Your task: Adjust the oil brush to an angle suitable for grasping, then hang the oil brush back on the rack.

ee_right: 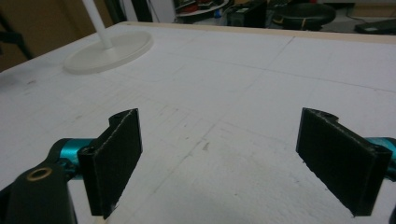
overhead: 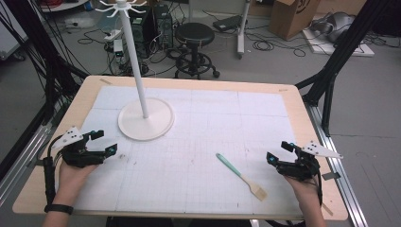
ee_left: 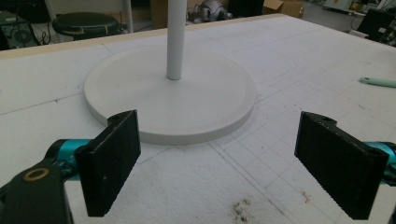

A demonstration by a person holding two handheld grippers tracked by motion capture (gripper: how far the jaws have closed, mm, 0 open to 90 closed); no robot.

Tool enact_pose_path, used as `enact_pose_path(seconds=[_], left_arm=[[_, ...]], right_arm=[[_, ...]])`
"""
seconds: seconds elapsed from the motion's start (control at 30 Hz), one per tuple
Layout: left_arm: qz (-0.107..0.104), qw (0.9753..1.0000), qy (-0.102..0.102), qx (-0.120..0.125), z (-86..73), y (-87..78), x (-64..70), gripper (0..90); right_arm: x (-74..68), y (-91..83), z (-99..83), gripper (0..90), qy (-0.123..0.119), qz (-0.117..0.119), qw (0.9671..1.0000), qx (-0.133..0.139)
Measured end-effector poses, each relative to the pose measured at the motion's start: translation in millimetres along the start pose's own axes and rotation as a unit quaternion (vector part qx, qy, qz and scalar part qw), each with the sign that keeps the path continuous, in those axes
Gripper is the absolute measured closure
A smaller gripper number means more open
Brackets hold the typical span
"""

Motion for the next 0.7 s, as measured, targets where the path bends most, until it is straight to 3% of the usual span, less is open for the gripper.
enact_pose_path(seconds=[0.23, 0.7], left_arm=[[0.004, 1.0, -0.004, 0.007, 1.6, -2.0, -2.5, 15.6], [0.004, 0.9999, -0.009, 0.013, 3.3, -3.4, -3.4, 16.6]], right_arm=[[-14.6, 8.8, -4.9, 13.5, -0.025, 0.019, 0.9993, -0.02], [-19.1, 2.3, 0.5, 14.1, -0.025, 0.022, 0.9993, -0.016]])
Point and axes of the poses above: each handheld gripper's, and its own axes: y roughly forward along the jaws, z roughly out of its top, x roughly to its right, the point moved 10 cm from there along y, roughly forward along the jaws, and after that the axes turned 11 degrees about -x, right-handed, at the moved point
